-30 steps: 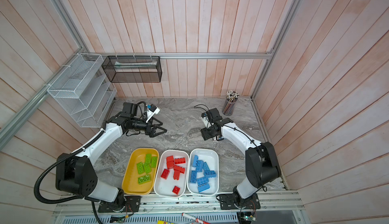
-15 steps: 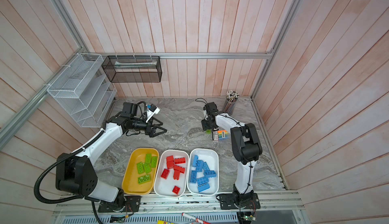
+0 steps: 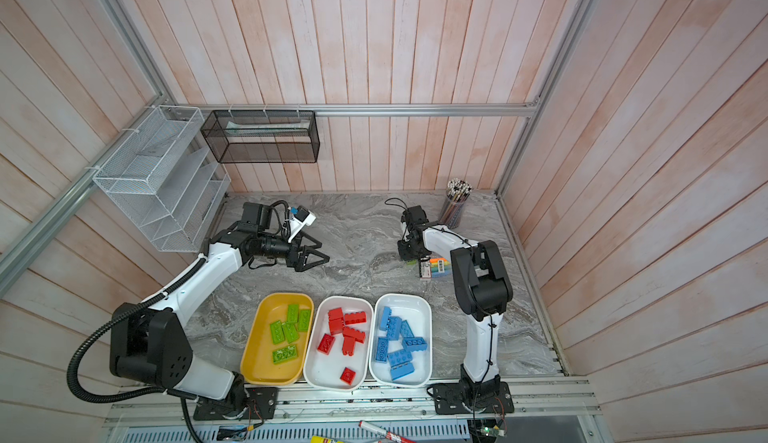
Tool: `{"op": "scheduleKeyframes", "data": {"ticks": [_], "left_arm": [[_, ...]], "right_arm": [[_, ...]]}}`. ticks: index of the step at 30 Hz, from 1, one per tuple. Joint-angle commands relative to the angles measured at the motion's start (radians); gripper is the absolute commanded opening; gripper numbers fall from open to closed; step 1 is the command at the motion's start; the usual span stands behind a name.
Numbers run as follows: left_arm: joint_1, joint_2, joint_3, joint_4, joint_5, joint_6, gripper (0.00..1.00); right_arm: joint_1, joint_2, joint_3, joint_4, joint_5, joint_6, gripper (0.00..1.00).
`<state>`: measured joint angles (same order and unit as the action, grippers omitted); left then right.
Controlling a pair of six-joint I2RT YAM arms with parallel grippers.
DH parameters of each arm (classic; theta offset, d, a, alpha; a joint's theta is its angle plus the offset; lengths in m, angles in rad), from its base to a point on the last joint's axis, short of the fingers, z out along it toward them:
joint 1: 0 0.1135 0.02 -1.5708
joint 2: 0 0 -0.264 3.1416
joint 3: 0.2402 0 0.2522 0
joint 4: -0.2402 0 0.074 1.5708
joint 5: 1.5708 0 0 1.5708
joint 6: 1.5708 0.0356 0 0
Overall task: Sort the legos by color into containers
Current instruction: 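Carry the lime-green brick into the yellow tub and release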
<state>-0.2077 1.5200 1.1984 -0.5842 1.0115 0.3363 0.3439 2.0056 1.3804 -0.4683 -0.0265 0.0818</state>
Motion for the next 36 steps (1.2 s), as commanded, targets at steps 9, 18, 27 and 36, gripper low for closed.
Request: {"op": "scheduleKeyframes", "data": {"ticks": [9,18,27,36], "left_arm": [[0.013,-0.011,0.024,0.005,-0.046,0.008,0.98],[0.044,0.000,0.029,0.060,-0.078,-0.042,0.98],[0.048,0.008,0.017,0.083,-0.076,-0.068,0.98],[0.048,0.010,0.007,0.075,-0.073,-0.062,0.98]], "right_arm": [[0.141,-0.305,-0.094,-0.064,-0.076,-0.030,0.23],[0.531,-0.545,-0.288,0.067,-0.214,-0.002,0.25],[0.818,-0.381,-0.220,0.212,-0.297,-0.100,0.25],[0.899,-0.075,0.045,0.158,-0.320,-0.232,0.26]]}}
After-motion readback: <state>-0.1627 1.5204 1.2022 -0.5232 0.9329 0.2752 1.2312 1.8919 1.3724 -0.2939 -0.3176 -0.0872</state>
